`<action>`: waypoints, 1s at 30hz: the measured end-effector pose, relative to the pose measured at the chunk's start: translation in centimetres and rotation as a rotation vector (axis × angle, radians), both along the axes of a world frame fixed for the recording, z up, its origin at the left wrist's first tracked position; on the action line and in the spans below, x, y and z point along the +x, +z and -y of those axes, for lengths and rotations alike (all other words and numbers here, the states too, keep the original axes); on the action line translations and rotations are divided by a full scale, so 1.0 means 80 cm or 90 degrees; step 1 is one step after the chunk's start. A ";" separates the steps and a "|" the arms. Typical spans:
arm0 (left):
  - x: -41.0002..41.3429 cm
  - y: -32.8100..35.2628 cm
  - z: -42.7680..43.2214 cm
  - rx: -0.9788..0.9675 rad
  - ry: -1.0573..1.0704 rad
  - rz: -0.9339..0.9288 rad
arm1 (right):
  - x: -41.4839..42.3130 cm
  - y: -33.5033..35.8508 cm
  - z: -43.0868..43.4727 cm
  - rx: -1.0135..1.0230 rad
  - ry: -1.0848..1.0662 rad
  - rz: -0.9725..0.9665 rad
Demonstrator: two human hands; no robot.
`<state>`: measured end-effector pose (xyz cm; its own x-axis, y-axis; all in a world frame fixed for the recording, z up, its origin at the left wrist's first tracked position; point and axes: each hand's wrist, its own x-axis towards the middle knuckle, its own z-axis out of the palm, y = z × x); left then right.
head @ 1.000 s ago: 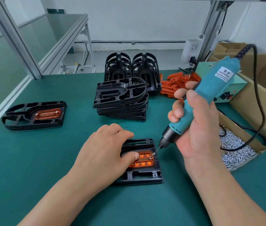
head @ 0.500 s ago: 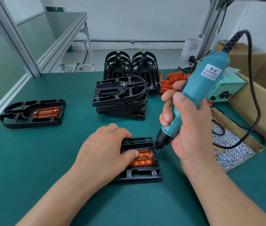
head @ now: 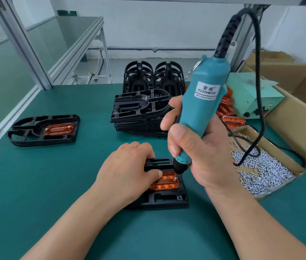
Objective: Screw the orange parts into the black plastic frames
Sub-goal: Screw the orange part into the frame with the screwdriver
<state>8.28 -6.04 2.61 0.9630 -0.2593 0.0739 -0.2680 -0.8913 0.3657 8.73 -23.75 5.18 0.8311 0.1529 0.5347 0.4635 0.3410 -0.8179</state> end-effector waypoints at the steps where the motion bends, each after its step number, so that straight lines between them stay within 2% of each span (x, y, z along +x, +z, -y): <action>1: 0.001 0.000 0.000 -0.001 0.001 -0.006 | 0.001 0.000 0.000 0.002 0.008 -0.003; 14: 0.003 0.001 0.001 -0.025 0.005 -0.040 | 0.002 -0.004 -0.001 -0.042 0.072 -0.029; 20: 0.004 0.000 -0.001 -0.032 0.002 -0.038 | 0.005 -0.003 0.002 -0.006 0.064 -0.019; 30: 0.004 0.003 0.001 -0.026 0.006 -0.029 | -0.002 0.019 -0.001 -0.017 0.039 0.061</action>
<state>8.62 -6.13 2.82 0.9679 -0.2480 0.0408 -0.2423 -0.8775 0.4139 8.54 -23.69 6.67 0.7650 0.2164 0.6066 0.5192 0.3501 -0.7796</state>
